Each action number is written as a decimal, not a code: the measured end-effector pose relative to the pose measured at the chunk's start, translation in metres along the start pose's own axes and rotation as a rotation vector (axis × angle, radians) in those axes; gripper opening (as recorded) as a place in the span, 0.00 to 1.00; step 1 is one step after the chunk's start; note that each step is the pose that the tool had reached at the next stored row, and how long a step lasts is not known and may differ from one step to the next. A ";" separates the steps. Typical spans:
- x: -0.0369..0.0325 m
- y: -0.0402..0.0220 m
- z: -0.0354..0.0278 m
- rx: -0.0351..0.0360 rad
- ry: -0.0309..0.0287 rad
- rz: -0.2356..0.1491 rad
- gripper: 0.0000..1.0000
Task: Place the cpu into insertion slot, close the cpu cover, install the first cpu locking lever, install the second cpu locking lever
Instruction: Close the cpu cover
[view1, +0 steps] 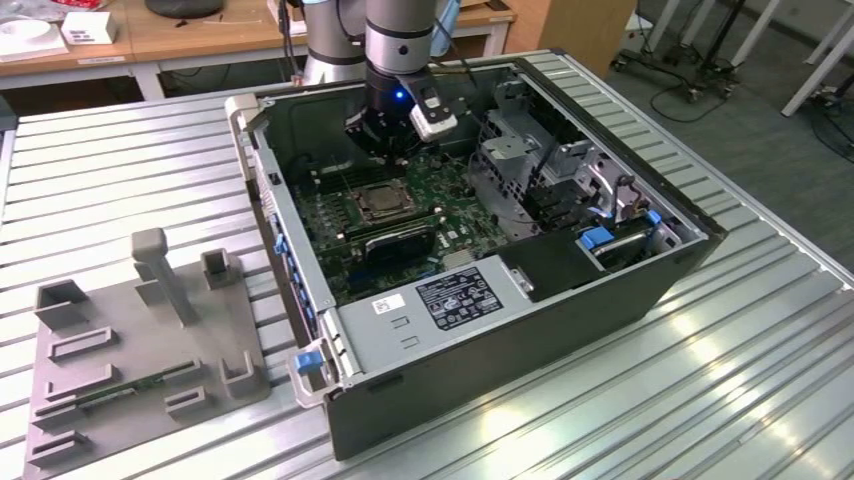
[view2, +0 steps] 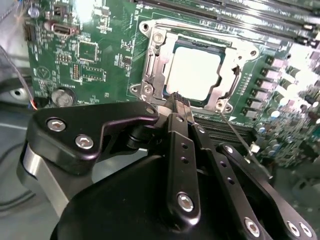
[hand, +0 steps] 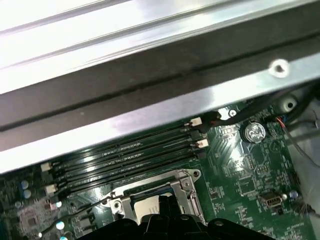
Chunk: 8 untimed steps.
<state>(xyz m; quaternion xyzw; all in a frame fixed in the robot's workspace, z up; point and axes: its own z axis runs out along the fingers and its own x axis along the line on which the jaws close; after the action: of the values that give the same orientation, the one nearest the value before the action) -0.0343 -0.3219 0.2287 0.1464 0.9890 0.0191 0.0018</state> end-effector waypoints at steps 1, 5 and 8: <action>0.0000 0.0000 0.0000 0.0001 0.0006 -0.015 0.11; 0.0000 0.0000 0.0001 0.0001 0.0026 -0.066 0.11; 0.0000 0.0000 0.0002 0.0003 0.0041 -0.106 0.11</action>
<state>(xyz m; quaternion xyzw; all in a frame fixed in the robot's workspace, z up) -0.0343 -0.3219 0.2285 0.0938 0.9954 0.0192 0.0008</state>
